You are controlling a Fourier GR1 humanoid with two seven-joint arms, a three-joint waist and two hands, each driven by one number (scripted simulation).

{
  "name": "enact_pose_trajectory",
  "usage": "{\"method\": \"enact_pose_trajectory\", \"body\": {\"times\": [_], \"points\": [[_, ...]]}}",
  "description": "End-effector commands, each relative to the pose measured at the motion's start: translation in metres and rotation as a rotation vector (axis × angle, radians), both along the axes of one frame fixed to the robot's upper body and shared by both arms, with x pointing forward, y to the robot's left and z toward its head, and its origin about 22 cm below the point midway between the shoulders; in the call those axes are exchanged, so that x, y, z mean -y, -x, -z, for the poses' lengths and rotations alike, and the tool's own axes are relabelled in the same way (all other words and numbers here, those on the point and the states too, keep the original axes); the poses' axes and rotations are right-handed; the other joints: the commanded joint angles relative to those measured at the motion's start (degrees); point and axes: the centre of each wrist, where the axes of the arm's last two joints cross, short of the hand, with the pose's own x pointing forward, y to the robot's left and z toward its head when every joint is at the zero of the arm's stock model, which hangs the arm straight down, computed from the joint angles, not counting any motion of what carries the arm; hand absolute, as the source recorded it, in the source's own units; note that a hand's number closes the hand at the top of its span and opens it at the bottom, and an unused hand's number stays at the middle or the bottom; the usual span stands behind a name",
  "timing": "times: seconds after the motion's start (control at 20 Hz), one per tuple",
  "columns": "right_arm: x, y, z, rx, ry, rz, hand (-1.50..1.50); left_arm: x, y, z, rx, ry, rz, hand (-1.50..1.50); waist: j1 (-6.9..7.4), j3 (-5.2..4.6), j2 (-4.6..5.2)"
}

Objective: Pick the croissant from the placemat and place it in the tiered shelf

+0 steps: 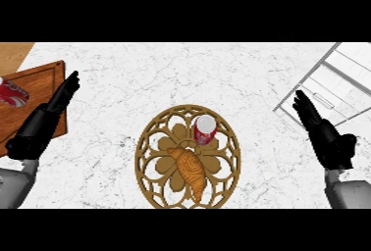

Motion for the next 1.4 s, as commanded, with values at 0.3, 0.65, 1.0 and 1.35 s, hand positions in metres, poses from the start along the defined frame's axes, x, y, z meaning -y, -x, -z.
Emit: {"method": "enact_pose_trajectory", "body": {"times": [0.3, 0.65, 1.0, 1.35], "points": [[-0.123, -0.017, -0.033, -0.056, -0.61, -0.178, -1.5, 0.04, 0.005, 0.036, -0.123, 0.178, -0.036, 0.0, 1.32, 2.67, 2.42], [-0.116, -0.023, -0.021, 0.33, 0.207, 0.169, -1.5, 0.078, 0.013, 0.052, -0.199, 0.241, -0.048, 0.0, 0.87, 0.67, 0.44], [-0.102, 0.006, -0.009, 0.374, -0.013, -0.015, -1.5, 0.081, 0.001, 0.048, -0.181, 0.234, -0.091, 0.0, 0.05, 0.66, 0.3], [-0.124, 0.003, -0.07, 0.228, 0.341, -0.265, -1.5, 0.072, -0.003, 0.032, -0.202, 0.23, -0.074, 0.0, 0.18, 0.56, 0.06]]}}
